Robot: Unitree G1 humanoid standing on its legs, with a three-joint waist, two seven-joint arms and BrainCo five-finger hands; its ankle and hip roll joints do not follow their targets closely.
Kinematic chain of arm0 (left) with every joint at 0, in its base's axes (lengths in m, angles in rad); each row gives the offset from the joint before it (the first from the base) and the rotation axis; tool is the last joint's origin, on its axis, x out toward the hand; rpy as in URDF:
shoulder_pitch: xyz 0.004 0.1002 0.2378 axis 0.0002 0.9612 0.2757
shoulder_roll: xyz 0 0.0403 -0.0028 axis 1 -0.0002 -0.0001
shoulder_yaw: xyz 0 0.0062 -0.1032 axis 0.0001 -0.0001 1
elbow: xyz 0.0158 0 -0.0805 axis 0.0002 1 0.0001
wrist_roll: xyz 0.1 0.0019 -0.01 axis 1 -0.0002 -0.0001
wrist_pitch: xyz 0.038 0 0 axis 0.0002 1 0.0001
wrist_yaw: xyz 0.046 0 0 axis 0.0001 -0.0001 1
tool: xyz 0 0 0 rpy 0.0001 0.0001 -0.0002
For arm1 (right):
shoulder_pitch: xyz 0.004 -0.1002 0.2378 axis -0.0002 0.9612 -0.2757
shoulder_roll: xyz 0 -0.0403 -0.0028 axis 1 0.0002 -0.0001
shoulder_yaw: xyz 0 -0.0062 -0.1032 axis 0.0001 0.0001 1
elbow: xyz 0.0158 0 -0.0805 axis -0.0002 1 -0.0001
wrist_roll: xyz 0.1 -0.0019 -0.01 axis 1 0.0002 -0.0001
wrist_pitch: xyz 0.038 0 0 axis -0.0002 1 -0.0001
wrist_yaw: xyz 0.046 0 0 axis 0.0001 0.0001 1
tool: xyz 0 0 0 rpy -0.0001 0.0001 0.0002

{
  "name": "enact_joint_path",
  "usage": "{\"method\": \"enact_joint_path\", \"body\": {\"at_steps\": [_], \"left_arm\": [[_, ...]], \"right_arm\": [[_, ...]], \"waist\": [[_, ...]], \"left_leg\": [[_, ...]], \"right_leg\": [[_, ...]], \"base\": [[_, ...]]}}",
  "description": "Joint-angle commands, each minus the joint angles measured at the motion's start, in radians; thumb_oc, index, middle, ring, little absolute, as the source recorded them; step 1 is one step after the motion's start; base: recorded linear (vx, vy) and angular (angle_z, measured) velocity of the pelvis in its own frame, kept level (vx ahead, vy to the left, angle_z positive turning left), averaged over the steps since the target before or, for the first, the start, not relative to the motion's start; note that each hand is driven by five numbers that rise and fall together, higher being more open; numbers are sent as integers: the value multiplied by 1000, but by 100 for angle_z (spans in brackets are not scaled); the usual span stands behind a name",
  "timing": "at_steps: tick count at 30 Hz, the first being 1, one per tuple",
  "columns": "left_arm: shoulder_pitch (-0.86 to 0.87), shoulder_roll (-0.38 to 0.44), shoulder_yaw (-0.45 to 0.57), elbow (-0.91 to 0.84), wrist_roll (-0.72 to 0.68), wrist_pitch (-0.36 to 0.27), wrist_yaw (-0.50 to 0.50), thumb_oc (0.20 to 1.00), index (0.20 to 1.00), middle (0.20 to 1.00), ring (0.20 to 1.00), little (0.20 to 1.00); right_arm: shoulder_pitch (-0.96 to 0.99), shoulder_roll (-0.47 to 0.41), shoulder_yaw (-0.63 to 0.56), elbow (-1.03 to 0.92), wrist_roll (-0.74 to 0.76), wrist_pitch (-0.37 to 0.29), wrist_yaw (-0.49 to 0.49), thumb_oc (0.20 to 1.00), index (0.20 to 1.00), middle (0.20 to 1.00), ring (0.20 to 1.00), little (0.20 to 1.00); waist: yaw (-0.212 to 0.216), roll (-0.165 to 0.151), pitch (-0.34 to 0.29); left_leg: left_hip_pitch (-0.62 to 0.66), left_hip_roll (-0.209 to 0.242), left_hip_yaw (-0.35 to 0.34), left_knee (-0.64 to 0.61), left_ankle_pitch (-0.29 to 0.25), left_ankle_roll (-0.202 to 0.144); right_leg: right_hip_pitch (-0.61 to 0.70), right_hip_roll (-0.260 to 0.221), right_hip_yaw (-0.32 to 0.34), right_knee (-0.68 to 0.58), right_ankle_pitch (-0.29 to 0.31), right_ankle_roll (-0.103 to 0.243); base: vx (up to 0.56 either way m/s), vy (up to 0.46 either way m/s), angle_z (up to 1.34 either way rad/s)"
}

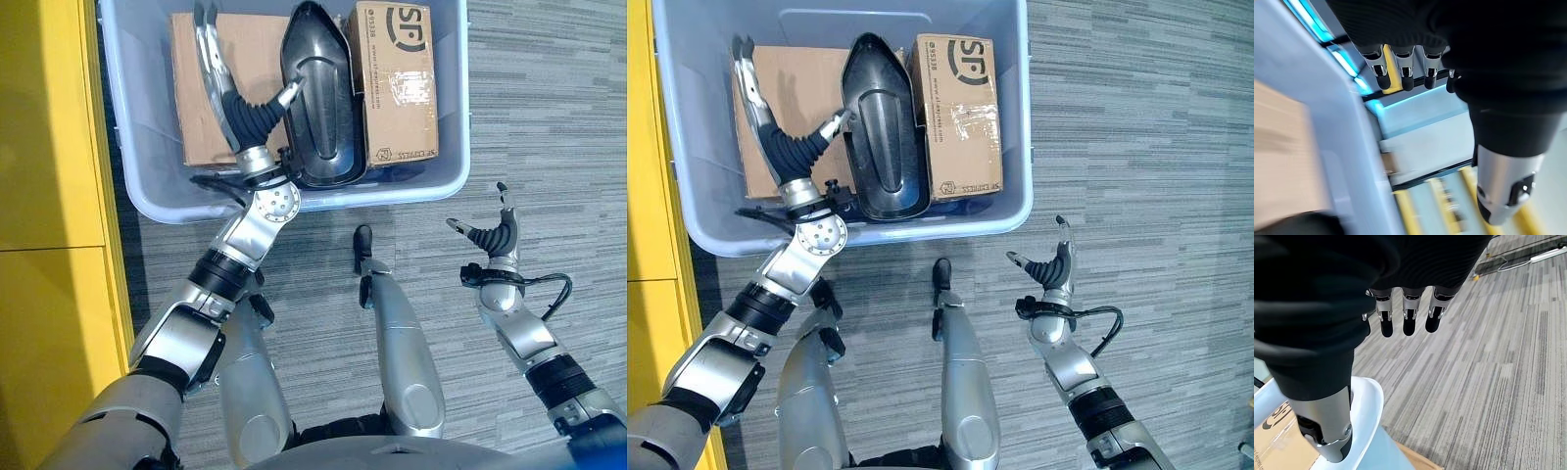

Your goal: Move parts from the plastic box to the shelf.

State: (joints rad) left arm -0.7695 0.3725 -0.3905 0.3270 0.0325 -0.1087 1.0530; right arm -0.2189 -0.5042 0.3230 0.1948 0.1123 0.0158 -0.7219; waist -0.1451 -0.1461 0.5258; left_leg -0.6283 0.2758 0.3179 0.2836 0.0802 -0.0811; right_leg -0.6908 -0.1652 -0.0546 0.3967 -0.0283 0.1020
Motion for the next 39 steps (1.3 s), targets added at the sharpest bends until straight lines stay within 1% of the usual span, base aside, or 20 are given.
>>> {"method": "enact_joint_path", "body": {"at_steps": [1,2,3,4,7,9,10,13,15,16,18,20,24,30,32,34,36,39], "left_arm": [[-30,-51,0,76,-75,39,-8,1000,1000,1000,1000,1000],[-20,-65,-1,106,-98,63,-8,1000,1000,1000,1000,1000],[-18,-70,-2,118,-109,69,-10,1000,1000,1000,1000,1000],[-11,-79,-2,133,-151,97,-35,1000,1000,1000,1000,1000],[11,-109,-14,161,-166,106,-49,1000,1000,1000,1000,1000],[23,-134,-23,182,-193,132,-25,1000,1000,1000,1000,1000],[25,-148,-21,201,-231,139,-13,1000,1000,1000,1000,1000],[12,-162,-17,239,-248,138,-11,1000,1000,1000,1000,1000],[2,-170,-19,256,-270,159,1,1000,1000,1000,1000,1000],[-7,-175,-20,274,-256,170,6,1000,1000,1000,1000,1000],[-21,-180,-18,297,-287,177,18,1000,1000,1000,1000,1000],[-37,-189,-14,326,-319,170,26,1000,1000,1000,1000,1000],[-67,-190,-5,367,-375,171,38,1000,1000,1000,1000,1000],[-134,-174,4,435,-408,212,39,1000,1000,1000,1000,1000],[-142,-171,5,446,-424,216,31,1000,1000,1000,1000,1000],[-173,-161,13,494,-438,227,15,1000,1000,1000,1000,1000],[-196,-155,11,521,-453,238,25,1000,1000,1000,1000,1000],[-230,-144,18,574,-505,246,27,1000,1000,1000,1000,1000]], "right_arm": [[16,-15,-40,-25,-8,-8,-34,1000,1000,1000,1000,1000],[13,-18,-41,-20,-1,-8,-31,1000,1000,1000,1000,1000],[12,-18,-42,-18,1,-11,-30,1000,1000,1000,1000,1000],[12,-20,-44,-11,5,-9,-30,1000,1000,1000,1000,1000],[9,-24,-41,-1,30,-12,-24,1000,1000,1000,1000,1000],[0,-21,-37,5,34,-4,-15,1000,1000,1000,1000,1000],[-9,-20,-32,12,38,0,-11,1000,1000,1000,1000,1000],[-27,-18,-23,18,43,8,-7,1000,1000,1000,1000,1000],[-33,-21,-23,17,50,17,-3,1000,1000,1000,1000,1000],[-40,-21,-24,13,49,27,3,1000,1000,1000,1000,1000],[-44,-24,-22,11,49,36,8,1000,1000,1000,1000,1000],[-52,-26,-17,13,53,41,9,1000,1000,1000,1000,1000],[-65,-26,-11,19,54,43,15,1000,1000,1000,1000,1000],[-87,-28,3,21,68,56,20,1000,1000,1000,1000,1000],[-91,-28,6,22,69,58,21,1000,1000,1000,1000,1000],[-102,-29,13,27,72,59,28,1000,1000,1000,1000,1000],[-110,-31,17,28,75,60,32,1000,1000,1000,1000,1000],[-122,-31,21,25,78,71,33,1000,1000,1000,1000,1000]], "waist": [[-1,13,-6],[-3,10,-6],[-3,8,-6],[-4,6,-6],[-8,-3,-6],[-13,-8,-6],[-15,-11,-6],[-21,-18,-6],[-26,-22,-6],[-32,-25,-6],[-39,-30,-6],[-47,-35,-6],[-60,-44,-6],[-77,-64,-6],[-80,-66,-6],[-89,-75,-6],[-96,-80,-6],[-104,-89,-6]], "left_leg": [[-16,-10,-42,90,-124,-35],[-18,-7,-40,86,-119,-37],[-19,-5,-40,85,-116,-39],[-19,-3,-38,80,-112,-40],[-26,7,-37,82,-105,-45],[-29,14,-32,86,-103,-48],[-29,18,-29,89,-102,-50],[-34,25,-24,100,-103,-53],[-40,31,-22,108,-102,-58],[-43,34,-21,113,-104,-59],[-49,42,-17,118,-103,-63],[-51,45,-13,122,-104,-65],[-62,54,-8,139,-108,-68],[-83,70,-10,176,-122,-74],[-89,72,-11,181,-124,-75],[-107,76,-15,198,-129,-76],[-119,79,-18,206,-132,-77],[-139,81,-25,217,-135,-79]], "right_leg": [[13,10,-126,-12,5,48],[11,12,-127,-13,7,49],[9,13,-127,-13,8,49],[9,14,-128,-14,9,50],[2,17,-129,-12,13,51],[-1,21,-127,-12,14,49],[0,23,-127,-12,14,48],[-4,26,-125,-10,15,47],[-7,27,-124,-11,17,46],[-13,30,-121,-9,18,46],[-18,33,-118,-9,20,45],[-20,38,-115,-11,20,43],[-32,42,-111,-4,20,41],[-45,48,-108,-1,22,38],[-49,49,-107,0,22,37],[-64,55,-101,6,24,35],[-74,57,-98,8,25,34],[-91,63,-95,10,30,33]], "base": [[0,0,0],[0,0,0],[-4,-34,-2],[-2,-31,-2],[-1,-42,0],[3,-8,-3],[11,-15,-6],[9,-10,-4],[17,-15,-4],[0,0,0],[0,0,0],[0,0,0],[15,-3,-7],[12,-22,-9],[8,-10,-4],[5,-5,-2],[0,0,0],[0,0,0]]}}
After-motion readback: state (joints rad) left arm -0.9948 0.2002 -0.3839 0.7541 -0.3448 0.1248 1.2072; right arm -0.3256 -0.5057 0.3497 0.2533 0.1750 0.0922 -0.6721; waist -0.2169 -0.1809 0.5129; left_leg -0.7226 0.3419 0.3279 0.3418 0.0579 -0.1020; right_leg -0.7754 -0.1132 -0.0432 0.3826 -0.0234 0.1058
